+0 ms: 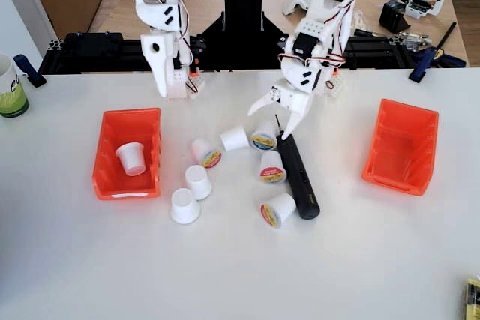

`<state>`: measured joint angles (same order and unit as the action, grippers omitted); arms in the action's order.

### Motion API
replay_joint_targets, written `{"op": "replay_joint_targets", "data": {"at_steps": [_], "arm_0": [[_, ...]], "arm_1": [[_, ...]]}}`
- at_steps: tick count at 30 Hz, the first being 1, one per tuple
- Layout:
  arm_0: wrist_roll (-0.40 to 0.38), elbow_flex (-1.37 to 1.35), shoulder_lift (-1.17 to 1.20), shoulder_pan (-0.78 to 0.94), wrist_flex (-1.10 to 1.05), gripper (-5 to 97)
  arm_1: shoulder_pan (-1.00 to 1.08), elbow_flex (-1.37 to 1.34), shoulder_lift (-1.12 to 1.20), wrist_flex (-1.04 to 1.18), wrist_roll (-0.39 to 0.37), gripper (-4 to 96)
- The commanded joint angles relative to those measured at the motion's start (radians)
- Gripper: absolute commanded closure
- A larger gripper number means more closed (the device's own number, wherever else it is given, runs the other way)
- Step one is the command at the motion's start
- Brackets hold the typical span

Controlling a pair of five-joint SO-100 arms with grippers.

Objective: Sort the coffee pods, blue into left, red into right

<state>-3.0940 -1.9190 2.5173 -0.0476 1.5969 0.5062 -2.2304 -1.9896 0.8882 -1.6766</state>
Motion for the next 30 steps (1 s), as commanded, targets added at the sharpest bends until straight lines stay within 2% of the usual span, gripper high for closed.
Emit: {"op": "replay_joint_targets", "data": {"at_steps": [1, 7, 14, 16, 17, 20, 22, 23, 24, 26, 27, 30], "arm_0": [[-0.005, 0.002, 0.015, 0.014, -0.009, 62], [0.005, -0.02, 0.012, 0.023, -0.028, 62], [0.006, -0.035, 0.006, 0.028, -0.034, 62], [0.035, -0.038, -0.006, 0.063, -0.061, 62], [0.078, -0.052, -0.018, 0.104, -0.095, 62], [0.252, -0.129, -0.043, 0.27, -0.249, 62], [0.397, -0.118, -0.095, 0.383, -0.288, 62], [0.477, -0.114, -0.126, 0.431, -0.313, 65], [0.592, -0.112, -0.153, 0.48, -0.356, 68], [0.871, -0.112, -0.222, 0.561, -0.46, 69], [1.003, -0.104, -0.255, 0.583, -0.485, 69], [1.307, -0.124, -0.313, 0.612, -0.491, 66]], "arm_1": [[0.0, -0.051, -0.034, -0.08, -0.002, 51.8], [0.014, -0.144, -0.034, -0.164, -0.026, 54.6], [0.1, -0.149, -0.035, -0.137, 0.035, 55.5], [0.109, -0.149, -0.043, -0.12, 0.038, 55.3], [0.11, -0.149, -0.057, -0.101, 0.038, 55.3], [0.109, -0.095, -0.158, 0.014, 0.052, 55.2], [0.1, 0.023, -0.179, 0.176, 0.061, 54.9], [0.092, 0.083, -0.186, 0.236, 0.074, 54.8], [0.078, 0.135, -0.192, 0.276, 0.092, 54.7], [0.038, 0.232, -0.196, 0.353, 0.104, 54.4], [0.015, 0.276, -0.198, 0.397, 0.091, 54.4], [-0.084, 0.36, -0.235, 0.5, -0.006, 53.1]]}}
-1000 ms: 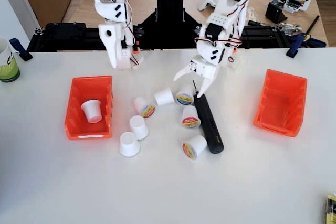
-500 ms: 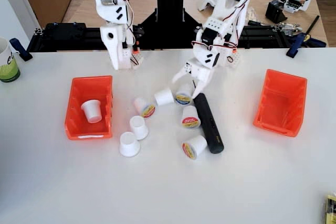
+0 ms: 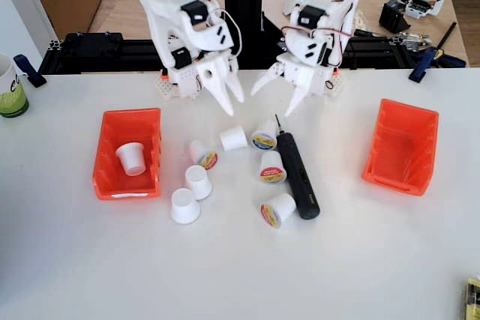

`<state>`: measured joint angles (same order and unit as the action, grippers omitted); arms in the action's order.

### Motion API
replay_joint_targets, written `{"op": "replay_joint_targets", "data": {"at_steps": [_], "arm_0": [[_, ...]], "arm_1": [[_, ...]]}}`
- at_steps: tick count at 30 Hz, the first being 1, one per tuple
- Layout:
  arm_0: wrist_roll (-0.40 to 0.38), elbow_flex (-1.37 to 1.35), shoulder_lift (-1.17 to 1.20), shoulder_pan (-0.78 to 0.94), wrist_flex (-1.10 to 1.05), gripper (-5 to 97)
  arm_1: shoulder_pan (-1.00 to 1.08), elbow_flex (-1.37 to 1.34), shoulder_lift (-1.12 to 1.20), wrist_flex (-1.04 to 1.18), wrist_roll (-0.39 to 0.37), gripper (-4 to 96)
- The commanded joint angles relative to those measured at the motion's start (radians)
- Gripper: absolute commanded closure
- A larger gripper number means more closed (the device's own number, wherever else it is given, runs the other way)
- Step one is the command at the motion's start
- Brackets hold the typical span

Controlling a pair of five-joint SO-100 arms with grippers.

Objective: Sort the coffee pods, blue into left, red into right

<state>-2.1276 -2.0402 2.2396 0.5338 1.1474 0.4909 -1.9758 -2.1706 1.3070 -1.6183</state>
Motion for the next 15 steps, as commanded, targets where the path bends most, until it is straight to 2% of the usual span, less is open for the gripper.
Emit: {"op": "replay_joint_targets", "data": {"at_steps": [1, 3, 5, 11, 15], "arm_0": [[0.431, -0.021, -0.038, 0.04, -0.043, 66], [0.618, -0.038, -0.026, 0.048, -0.054, 64], [0.795, -0.031, -0.023, 0.048, -0.06, 62], [1.143, -0.086, -0.054, 0.054, -0.118, 61], [1.308, -0.104, -0.147, 0.091, -0.112, 62]], "arm_1": [[-0.106, 0.117, -0.077, 0.101, -0.106, 53.1], [-0.183, 0.138, -0.107, 0.135, -0.201, 52.9], [-0.245, 0.164, -0.117, 0.135, -0.261, 52.1], [-0.345, 0.213, -0.16, 0.138, -0.422, 51.6], [-0.357, 0.224, -0.183, 0.129, -0.477, 52.3]]}}
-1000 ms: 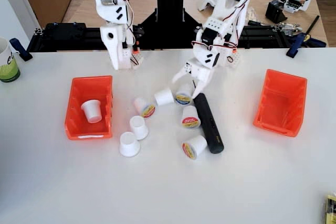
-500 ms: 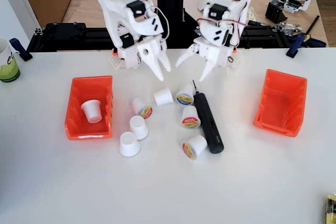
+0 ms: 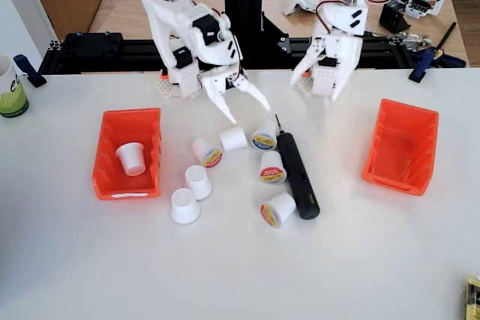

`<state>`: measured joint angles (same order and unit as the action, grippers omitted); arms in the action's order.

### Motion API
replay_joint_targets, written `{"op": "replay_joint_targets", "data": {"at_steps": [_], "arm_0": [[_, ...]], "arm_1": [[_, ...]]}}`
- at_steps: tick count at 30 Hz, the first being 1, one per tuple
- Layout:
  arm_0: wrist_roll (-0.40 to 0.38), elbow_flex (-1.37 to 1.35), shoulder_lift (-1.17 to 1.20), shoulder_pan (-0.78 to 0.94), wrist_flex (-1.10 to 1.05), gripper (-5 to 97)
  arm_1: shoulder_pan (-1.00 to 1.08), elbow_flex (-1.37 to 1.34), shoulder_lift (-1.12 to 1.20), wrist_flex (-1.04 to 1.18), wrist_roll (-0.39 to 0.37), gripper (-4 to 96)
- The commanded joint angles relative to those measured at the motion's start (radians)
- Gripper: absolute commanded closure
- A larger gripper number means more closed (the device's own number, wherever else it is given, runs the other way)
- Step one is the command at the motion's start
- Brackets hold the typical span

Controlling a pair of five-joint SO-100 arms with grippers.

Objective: Sort the coffee pods, blue into left, red into right

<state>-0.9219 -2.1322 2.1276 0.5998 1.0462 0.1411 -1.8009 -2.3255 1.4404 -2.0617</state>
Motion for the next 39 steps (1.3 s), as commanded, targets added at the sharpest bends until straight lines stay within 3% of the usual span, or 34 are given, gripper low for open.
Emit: {"op": "replay_joint_targets", "data": {"at_steps": [1, 11, 14, 24, 39], "arm_0": [[0.133, -0.026, -0.06, 0.041, -0.017, 62], [0.428, -0.021, -0.129, 0.209, -0.031, 62], [0.476, -0.017, -0.135, 0.225, -0.04, 63], [0.476, 0.021, -0.39, 0.183, -0.249, 64], [0.413, 0.009, -0.485, 0.146, -0.262, 70]], "arm_1": [[-0.008, 0.049, -0.029, -0.011, -0.041, 52.3], [-0.009, 0.04, -0.031, -0.077, -0.08, 52.7], [-0.009, 0.038, -0.031, -0.081, -0.087, 52.9], [-0.011, 0.028, -0.028, -0.092, -0.094, 53.4], [-0.003, -0.043, -0.021, -0.178, -0.095, 53.9]]}}
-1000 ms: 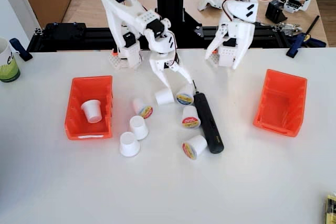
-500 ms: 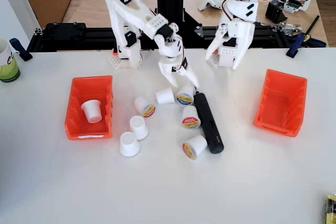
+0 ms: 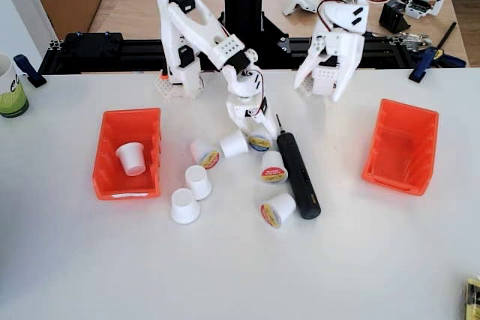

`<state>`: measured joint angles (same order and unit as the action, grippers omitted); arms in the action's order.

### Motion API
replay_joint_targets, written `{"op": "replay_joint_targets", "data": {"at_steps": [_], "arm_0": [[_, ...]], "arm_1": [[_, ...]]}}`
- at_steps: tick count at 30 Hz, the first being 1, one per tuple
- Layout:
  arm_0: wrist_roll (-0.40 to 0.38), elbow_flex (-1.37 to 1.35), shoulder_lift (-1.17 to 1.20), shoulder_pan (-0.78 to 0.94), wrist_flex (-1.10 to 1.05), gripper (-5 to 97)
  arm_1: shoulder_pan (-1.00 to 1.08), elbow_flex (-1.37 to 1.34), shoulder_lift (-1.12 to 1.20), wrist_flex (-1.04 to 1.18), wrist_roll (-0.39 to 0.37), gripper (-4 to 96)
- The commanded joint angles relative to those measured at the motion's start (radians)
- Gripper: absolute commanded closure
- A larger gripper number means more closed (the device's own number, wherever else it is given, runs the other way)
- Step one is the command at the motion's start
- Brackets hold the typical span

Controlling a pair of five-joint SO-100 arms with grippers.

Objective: Sort the coffee pods, blue into left, red into right

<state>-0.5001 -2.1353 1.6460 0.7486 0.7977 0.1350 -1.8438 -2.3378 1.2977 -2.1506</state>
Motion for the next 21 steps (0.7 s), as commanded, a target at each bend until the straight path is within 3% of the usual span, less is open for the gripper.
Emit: {"op": "replay_joint_targets", "data": {"at_steps": [1, 6, 10, 17, 21], "arm_0": [[-0.011, 0.009, -0.008, -0.002, -0.015, 70], [-0.034, 0.02, -0.003, 0.015, 0.038, 78], [-0.074, 0.163, 0.031, 0.025, 0.311, 79], [-0.232, 0.586, 0.127, 0.04, 0.799, 79], [-0.371, 0.85, 0.143, -0.052, 1.0, 78]], "arm_1": [[0.003, 0.0, -0.006, -0.041, -0.009, 53.9], [0.006, -0.005, 0.0, -0.055, -0.014, 54.7], [0.02, -0.018, -0.002, -0.044, 0.0, 56.6], [0.006, -0.034, 0.0, -0.071, -0.014, 57.1], [0.002, -0.067, 0.0, -0.098, 0.0, 57.4]]}}
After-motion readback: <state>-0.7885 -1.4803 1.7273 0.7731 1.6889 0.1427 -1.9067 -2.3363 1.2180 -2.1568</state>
